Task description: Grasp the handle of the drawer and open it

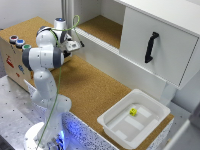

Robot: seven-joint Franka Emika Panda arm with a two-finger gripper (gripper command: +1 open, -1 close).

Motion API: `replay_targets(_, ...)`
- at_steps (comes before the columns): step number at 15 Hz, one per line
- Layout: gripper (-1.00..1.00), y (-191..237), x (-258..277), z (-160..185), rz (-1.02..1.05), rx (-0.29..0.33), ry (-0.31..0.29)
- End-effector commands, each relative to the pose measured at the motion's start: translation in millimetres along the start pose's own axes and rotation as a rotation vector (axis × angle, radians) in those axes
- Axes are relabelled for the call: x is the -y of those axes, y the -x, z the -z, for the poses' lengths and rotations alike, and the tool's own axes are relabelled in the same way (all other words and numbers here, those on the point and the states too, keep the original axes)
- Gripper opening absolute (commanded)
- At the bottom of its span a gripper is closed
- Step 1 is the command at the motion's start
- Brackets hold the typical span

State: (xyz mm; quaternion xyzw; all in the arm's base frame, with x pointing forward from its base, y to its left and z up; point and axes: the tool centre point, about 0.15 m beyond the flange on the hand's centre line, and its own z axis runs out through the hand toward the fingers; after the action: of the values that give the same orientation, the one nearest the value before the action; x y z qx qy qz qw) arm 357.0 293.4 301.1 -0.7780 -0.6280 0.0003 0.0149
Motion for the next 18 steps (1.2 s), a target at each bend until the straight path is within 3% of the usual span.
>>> replay_targets(1,-1.0,43.5,-15.4,-8.8,-0.008,-0.074,0.028)
replay_targets(6,-1.0,66.2,-33.0,-9.4,-0.026,-0.086,0.024)
replay_targets(18,-1.0,112.8,-59.4,-13.1,0.077,-0.022,0.048)
